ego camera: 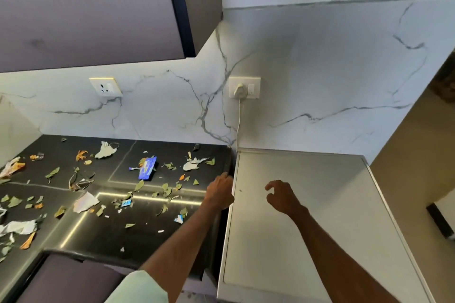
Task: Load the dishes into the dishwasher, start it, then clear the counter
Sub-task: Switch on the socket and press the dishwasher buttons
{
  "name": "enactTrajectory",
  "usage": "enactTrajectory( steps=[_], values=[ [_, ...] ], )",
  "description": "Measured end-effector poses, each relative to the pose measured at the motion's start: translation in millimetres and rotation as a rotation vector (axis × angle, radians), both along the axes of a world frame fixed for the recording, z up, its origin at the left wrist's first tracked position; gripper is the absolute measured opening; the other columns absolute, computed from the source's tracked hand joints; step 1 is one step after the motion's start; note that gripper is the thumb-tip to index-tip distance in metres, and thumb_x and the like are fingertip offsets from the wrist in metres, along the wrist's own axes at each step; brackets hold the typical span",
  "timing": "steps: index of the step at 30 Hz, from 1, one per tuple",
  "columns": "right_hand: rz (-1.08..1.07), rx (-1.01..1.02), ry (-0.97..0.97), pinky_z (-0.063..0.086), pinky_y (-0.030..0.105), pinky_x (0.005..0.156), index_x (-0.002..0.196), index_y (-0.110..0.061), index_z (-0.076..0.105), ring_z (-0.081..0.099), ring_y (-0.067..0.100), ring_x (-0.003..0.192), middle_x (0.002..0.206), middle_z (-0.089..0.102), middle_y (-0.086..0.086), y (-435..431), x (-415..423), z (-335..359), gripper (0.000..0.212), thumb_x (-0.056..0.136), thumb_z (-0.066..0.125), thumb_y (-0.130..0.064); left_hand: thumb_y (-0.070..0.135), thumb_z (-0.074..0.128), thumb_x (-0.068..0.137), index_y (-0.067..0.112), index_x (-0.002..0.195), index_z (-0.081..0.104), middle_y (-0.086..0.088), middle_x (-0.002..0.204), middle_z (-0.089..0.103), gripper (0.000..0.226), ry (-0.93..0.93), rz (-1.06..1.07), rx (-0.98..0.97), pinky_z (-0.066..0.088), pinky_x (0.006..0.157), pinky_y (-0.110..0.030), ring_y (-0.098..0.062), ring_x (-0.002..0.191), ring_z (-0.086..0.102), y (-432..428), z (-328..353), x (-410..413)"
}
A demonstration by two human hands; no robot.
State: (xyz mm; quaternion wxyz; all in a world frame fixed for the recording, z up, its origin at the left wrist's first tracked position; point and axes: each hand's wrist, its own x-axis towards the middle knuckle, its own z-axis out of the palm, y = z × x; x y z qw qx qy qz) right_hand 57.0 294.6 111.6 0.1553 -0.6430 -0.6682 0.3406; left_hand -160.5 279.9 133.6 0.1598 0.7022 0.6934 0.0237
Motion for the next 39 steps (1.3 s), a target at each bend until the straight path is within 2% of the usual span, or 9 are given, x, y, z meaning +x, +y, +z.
enactTrajectory(
  steps=[1, 3, 7, 13, 19, 24, 29, 34, 39],
  values=[
    [0.0, 0.014, 0.003, 0.048, 0.031, 0.099, 0.112, -0.004, 0.07, 0.063, 0.026, 0.101, 0.104, 0.067, 0.013, 12, -1, 4, 0.036, 0.077, 0.063, -0.001, 0.005, 0.059, 0.081, 0.006, 0.128, 0.053, -0.01, 0.15, 0.041, 0.047, 0.008, 0.009, 0.017, 0.047, 0.103, -0.044, -0.031, 0.132, 0.048, 12, 10, 1],
    [0.033, 0.032, -0.02, 0.039, 0.029, 0.108, 0.13, -0.003, 0.06, 0.055, 0.027, 0.126, 0.131, 0.061, 0.015, 37, -5, 16, 0.05, 0.081, 0.061, -0.002, 0.005, 0.058, 0.083, 0.004, 0.14, 0.042, -0.014, 0.159, 0.028, 0.058, 0.03, 0.019, 0.067, 0.043, 0.108, -0.043, -0.032, 0.138, 0.041, 36, 27, 1],
    [0.115, 0.121, -0.032, 0.025, 0.032, 0.12, 0.152, -0.004, 0.034, 0.024, 0.027, 0.151, 0.164, 0.024, 0.013, 88, -23, 47, 0.069, 0.086, 0.056, 0.0, 0.007, 0.057, 0.087, -0.001, 0.152, 0.021, -0.021, 0.164, 0.011, 0.075, 0.09, -0.015, 0.186, 0.031, 0.118, -0.044, -0.035, 0.147, 0.025, 97, 60, -13],
    [0.168, 0.4, -0.192, 0.027, 0.038, 0.122, 0.156, -0.005, 0.022, 0.005, 0.028, 0.155, 0.168, -0.002, 0.011, 169, -53, 75, 0.084, 0.087, 0.069, -0.008, 0.004, 0.06, 0.076, -0.006, 0.154, -0.011, -0.024, 0.161, -0.021, 0.105, 0.355, -0.055, 0.382, 0.006, 0.125, -0.048, -0.039, 0.151, -0.014, 198, 100, -39],
    [0.196, 0.58, -0.405, 0.011, 0.048, 0.123, 0.157, -0.01, 0.021, -0.013, 0.03, 0.154, 0.165, -0.022, 0.009, 217, -81, 78, 0.096, 0.081, 0.076, -0.031, 0.014, 0.066, 0.072, 0.001, 0.155, -0.014, -0.021, 0.161, -0.024, 0.116, 0.545, -0.061, 0.437, 0.003, 0.122, -0.056, -0.04, 0.15, -0.019, 251, 95, -56],
    [0.174, 0.582, -0.507, -0.002, 0.051, 0.122, 0.137, -0.014, 0.052, -0.018, 0.032, 0.153, 0.166, -0.022, 0.008, 230, -95, 63, 0.078, 0.074, 0.078, -0.051, 0.04, 0.074, 0.073, -0.002, 0.153, -0.019, -0.027, 0.157, -0.029, 0.129, 0.615, -0.078, 0.358, -0.001, 0.121, -0.057, -0.045, 0.147, -0.021, 272, 76, -65],
    [0.107, 0.639, -0.458, 0.003, 0.055, 0.123, 0.134, -0.011, 0.057, -0.005, 0.034, 0.154, 0.168, -0.003, 0.01, 236, -100, 53, 0.088, 0.064, 0.084, -0.057, 0.044, 0.071, 0.078, 0.001, 0.144, -0.036, -0.024, 0.147, -0.045, 0.133, 0.574, -0.057, 0.261, -0.01, 0.121, -0.056, -0.042, 0.145, -0.028, 292, 70, -68],
    [0.075, 0.608, -0.453, 0.0, 0.055, 0.122, 0.096, -0.018, 0.064, -0.018, 0.032, 0.153, 0.167, -0.017, 0.008, 236, -101, 52, 0.041, 0.073, 0.079, -0.049, 0.045, 0.071, 0.079, 0.0, 0.132, -0.049, -0.024, 0.14, -0.051, 0.138, 0.54, -0.015, 0.207, -0.019, 0.114, -0.056, -0.043, 0.142, -0.034, 299, 68, -66],
    [0.077, 0.595, -0.509, -0.002, 0.058, 0.121, 0.091, -0.02, 0.068, -0.018, 0.033, 0.152, 0.166, -0.018, 0.007, 239, -98, 54, 0.033, 0.077, 0.076, -0.049, 0.058, 0.066, 0.078, -0.002, 0.134, -0.045, -0.027, 0.136, -0.054, 0.138, 0.521, -0.01, 0.2, -0.023, 0.11, -0.057, -0.045, 0.131, -0.042, 302, 66, -65]
  ],
)
